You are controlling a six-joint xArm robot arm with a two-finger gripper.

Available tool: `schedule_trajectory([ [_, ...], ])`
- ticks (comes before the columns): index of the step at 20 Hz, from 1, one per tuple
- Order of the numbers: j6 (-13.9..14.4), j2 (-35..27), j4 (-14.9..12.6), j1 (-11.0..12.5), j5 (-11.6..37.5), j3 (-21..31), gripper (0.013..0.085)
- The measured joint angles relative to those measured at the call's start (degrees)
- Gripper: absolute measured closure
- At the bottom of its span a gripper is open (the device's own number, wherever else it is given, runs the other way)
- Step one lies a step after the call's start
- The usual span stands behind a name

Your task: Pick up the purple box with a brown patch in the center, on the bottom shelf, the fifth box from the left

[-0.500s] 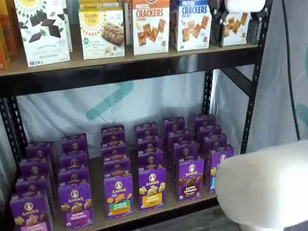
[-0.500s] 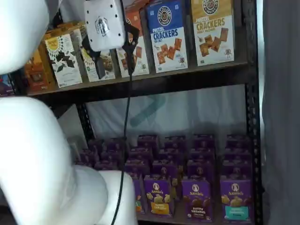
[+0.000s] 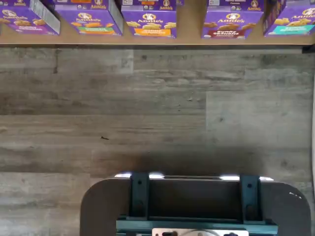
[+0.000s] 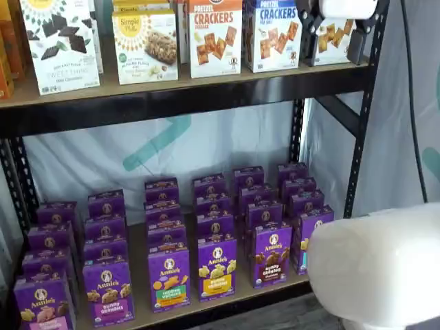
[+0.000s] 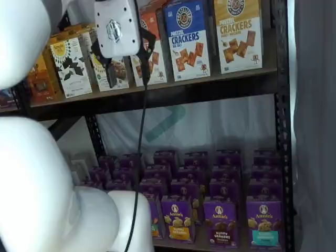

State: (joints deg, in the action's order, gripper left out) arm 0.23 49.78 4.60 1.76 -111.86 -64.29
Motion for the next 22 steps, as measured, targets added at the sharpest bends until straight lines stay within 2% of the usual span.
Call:
schedule_trajectory([
  [3, -1.4, 0.2, 0.1, 1.5, 1.4, 1.4, 0.0130],
  [6, -2.0, 0.2, -0.6, 1.6, 2.6, 3.6, 0.0130],
  [9, -2.4, 0.8, -0.1, 2.2, 4.8, 7.0, 0.0130],
  [16, -1.5, 4.3, -0.1, 0.6, 14.3, 18.7, 0.0130],
  [22, -0.9, 5.1, -1.0, -0.4, 20.3, 26.3, 0.0130],
])
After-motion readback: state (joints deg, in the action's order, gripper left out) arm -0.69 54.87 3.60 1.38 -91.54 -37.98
